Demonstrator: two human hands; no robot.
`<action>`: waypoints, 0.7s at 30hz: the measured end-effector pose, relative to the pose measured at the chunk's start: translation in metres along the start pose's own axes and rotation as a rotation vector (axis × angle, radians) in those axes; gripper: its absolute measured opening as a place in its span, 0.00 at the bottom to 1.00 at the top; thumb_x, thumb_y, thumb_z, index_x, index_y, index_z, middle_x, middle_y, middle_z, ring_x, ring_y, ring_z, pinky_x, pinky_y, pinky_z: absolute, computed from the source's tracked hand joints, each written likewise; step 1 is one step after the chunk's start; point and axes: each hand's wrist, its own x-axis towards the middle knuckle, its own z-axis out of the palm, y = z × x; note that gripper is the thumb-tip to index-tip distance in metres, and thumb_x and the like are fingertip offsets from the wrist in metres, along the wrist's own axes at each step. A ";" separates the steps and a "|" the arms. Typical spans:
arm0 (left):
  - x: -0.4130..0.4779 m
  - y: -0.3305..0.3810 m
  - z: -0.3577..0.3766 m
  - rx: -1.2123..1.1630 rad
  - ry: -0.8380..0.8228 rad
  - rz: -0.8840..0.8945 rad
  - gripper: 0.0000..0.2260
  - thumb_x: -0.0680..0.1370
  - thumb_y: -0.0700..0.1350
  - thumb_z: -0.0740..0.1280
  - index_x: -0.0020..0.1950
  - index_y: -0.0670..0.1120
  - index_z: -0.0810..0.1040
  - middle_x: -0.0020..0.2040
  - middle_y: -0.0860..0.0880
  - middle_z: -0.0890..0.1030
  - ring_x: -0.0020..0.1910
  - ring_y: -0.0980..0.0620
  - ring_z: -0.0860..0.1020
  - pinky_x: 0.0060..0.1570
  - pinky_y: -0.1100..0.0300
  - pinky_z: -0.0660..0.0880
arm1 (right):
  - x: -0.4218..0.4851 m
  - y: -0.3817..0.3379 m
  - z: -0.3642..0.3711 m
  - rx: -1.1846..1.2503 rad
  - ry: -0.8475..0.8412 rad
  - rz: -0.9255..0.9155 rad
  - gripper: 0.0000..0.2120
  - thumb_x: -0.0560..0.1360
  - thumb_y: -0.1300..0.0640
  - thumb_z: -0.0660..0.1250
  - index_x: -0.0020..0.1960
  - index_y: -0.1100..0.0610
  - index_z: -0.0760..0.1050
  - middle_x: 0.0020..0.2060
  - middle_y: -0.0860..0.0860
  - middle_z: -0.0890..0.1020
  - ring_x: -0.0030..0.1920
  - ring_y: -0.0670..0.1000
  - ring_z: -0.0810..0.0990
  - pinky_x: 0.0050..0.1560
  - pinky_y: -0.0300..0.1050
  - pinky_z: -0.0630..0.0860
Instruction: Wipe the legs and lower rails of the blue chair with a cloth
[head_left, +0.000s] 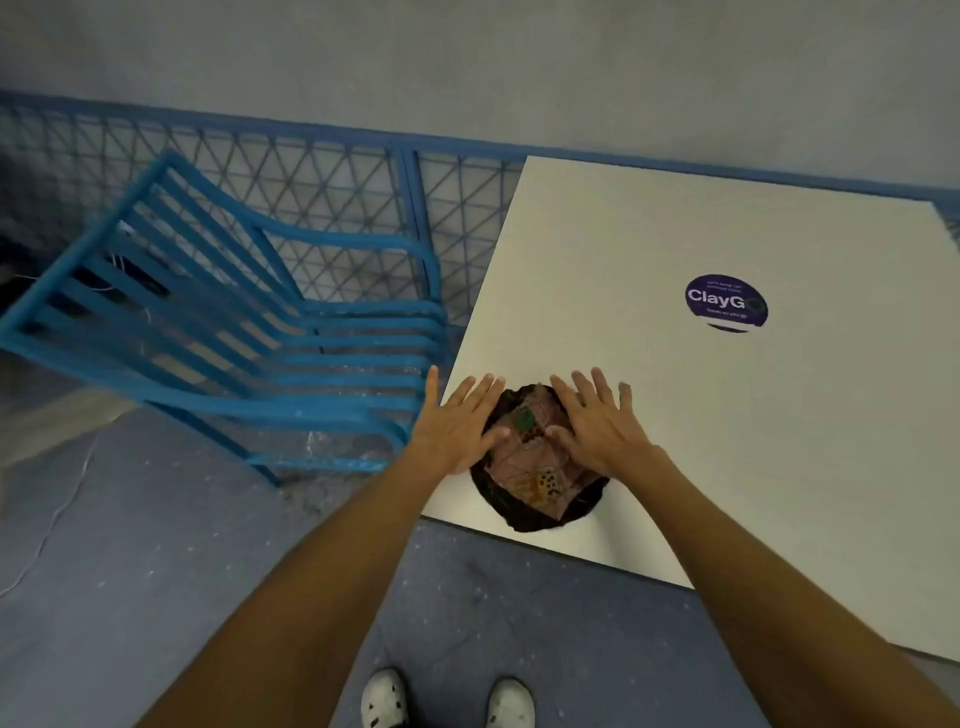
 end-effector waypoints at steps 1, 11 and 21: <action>-0.001 0.001 0.002 -0.006 -0.010 -0.007 0.31 0.80 0.63 0.42 0.77 0.50 0.38 0.79 0.50 0.47 0.77 0.50 0.50 0.68 0.32 0.37 | -0.001 -0.001 0.002 0.005 -0.022 0.019 0.33 0.80 0.39 0.49 0.78 0.53 0.43 0.77 0.56 0.52 0.76 0.62 0.47 0.71 0.65 0.49; -0.004 0.031 0.008 -0.400 0.074 -0.115 0.28 0.80 0.47 0.56 0.78 0.47 0.47 0.69 0.45 0.68 0.67 0.46 0.68 0.68 0.35 0.53 | -0.006 -0.021 0.013 0.174 -0.069 0.151 0.30 0.80 0.45 0.55 0.77 0.54 0.51 0.72 0.58 0.61 0.68 0.63 0.63 0.64 0.63 0.62; -0.017 0.028 0.001 -1.215 0.141 -0.399 0.11 0.74 0.45 0.71 0.50 0.38 0.79 0.48 0.41 0.82 0.45 0.47 0.78 0.42 0.59 0.75 | -0.006 -0.043 0.006 0.788 0.072 0.255 0.18 0.72 0.65 0.66 0.62 0.68 0.71 0.50 0.62 0.79 0.52 0.60 0.77 0.45 0.44 0.71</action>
